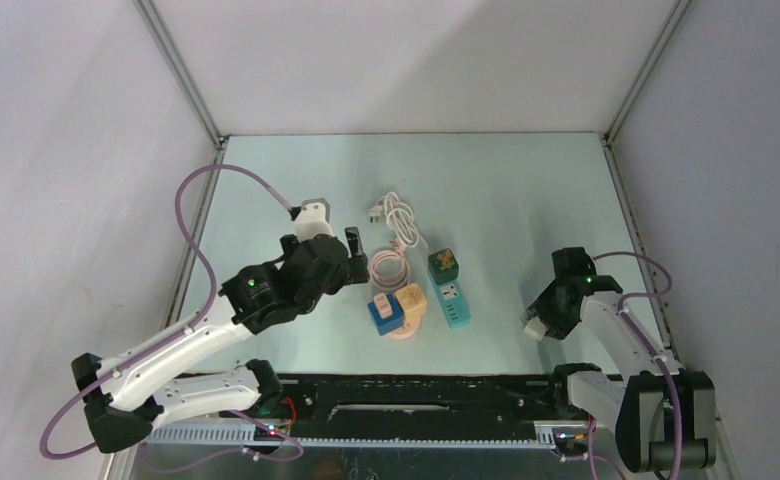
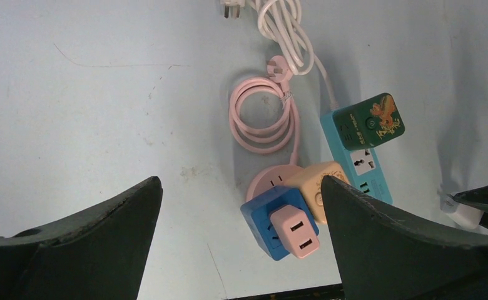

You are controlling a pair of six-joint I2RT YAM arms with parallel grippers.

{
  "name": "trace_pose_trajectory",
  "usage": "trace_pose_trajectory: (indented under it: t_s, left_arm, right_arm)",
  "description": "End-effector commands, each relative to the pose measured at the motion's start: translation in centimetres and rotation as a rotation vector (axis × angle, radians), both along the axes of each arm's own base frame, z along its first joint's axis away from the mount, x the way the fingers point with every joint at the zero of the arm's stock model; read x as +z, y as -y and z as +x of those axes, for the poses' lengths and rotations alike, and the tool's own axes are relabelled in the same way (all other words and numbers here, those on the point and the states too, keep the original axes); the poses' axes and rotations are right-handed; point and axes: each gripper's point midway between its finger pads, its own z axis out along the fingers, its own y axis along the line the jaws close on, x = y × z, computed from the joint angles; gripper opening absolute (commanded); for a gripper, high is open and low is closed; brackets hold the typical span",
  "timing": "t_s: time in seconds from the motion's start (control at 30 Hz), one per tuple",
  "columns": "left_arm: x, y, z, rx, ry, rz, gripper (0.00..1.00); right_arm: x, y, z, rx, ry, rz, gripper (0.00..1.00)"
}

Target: Insert the plug

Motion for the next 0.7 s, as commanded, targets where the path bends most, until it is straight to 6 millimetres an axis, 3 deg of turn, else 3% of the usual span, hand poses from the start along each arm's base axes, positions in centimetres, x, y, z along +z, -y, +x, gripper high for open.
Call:
trace_pose_trajectory:
  t_s: [0.0,0.2,0.3,0.33,0.43,0.53,0.67]
  left_arm:
    - [1.5,-0.7,0.6,0.033,0.045,0.006,1.0]
    - [0.0,-0.6,1.0,0.028,0.016,0.087,1.0]
    - [-1.6,-0.1,1.4,-0.014,-0.001,0.172,0.86]
    - [-2.0,0.1,1.6,-0.022,-0.014,0.198,0.79]
    - [-2.8,0.6,1.9,-0.029,-0.07,0.267,0.59]
    - [-2.9,1.4,2.0,-0.03,-0.105,0.264,0.55]
    - [-2.2,3.7,1.8,-0.107,-0.109,0.178,0.58]
  right_arm:
    - [0.3,-0.6,1.6,0.043,0.079,0.026,0.22]
    - [2.1,-2.8,3.6,0.186,0.214,0.08,0.11]
    - [4.0,-4.7,5.0,0.317,0.297,0.06,0.06]
    - [4.8,-5.2,5.4,0.364,0.319,0.042,0.0]
    - [7.1,-6.2,6.5,0.481,0.353,-0.066,0.0]
    - [9.4,-7.8,7.4,0.59,0.382,-0.139,0.0]
    - [13.2,-10.9,8.0,0.698,0.457,-0.151,0.0]
